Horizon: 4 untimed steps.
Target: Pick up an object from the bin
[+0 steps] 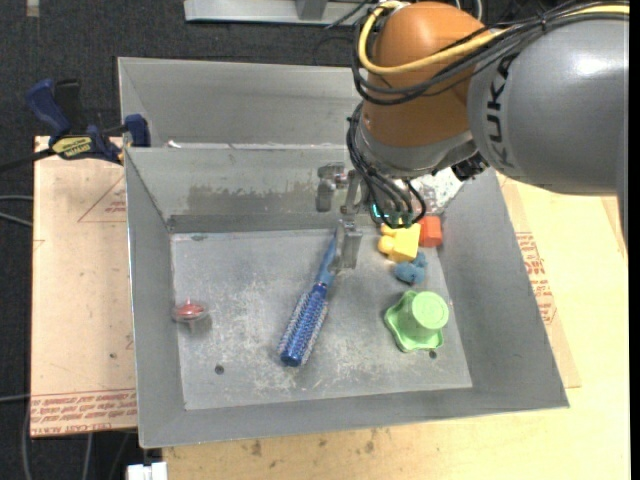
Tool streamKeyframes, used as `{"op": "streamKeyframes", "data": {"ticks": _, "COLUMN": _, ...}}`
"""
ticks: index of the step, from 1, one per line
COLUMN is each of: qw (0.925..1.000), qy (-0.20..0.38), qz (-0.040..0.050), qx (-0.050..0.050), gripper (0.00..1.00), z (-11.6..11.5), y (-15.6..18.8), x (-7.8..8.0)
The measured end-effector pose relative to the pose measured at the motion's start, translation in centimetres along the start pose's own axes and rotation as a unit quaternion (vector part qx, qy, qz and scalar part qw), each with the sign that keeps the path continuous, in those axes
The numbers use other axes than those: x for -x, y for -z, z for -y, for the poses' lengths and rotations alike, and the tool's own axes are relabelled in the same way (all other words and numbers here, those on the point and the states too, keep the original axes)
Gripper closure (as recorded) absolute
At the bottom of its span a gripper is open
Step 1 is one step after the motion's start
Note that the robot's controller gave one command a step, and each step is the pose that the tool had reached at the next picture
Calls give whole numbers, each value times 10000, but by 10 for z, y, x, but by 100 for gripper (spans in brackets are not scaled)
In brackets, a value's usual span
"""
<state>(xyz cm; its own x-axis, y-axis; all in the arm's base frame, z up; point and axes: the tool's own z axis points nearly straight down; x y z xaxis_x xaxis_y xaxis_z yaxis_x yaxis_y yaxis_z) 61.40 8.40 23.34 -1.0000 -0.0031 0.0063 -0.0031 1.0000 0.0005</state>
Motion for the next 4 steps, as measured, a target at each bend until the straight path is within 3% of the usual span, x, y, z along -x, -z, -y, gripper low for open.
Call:
{"op": "streamKeyframes", "data": {"ticks": 1, "qw": 9995, "qy": -321, "qz": 13, "qx": 5, "gripper": 0, "z": 21, "y": -150, "x": -69}}
{"op": "streamKeyframes", "data": {"ticks": 2, "qw": 9892, "qy": 1467, "qz": 36, "qx": 8, "gripper": 0, "z": -44, "y": -164, "x": -72}}
{"op": "streamKeyframes", "data": {"ticks": 3, "qw": 9895, "qy": 1445, "qz": 31, "qx": 2, "gripper": 100, "z": -42, "y": -165, "x": -72}}
{"op": "streamKeyframes", "data": {"ticks": 4, "qw": 9899, "qy": 1415, "qz": 60, "qx": 5, "gripper": 100, "z": -55, "y": -41, "x": -128}}
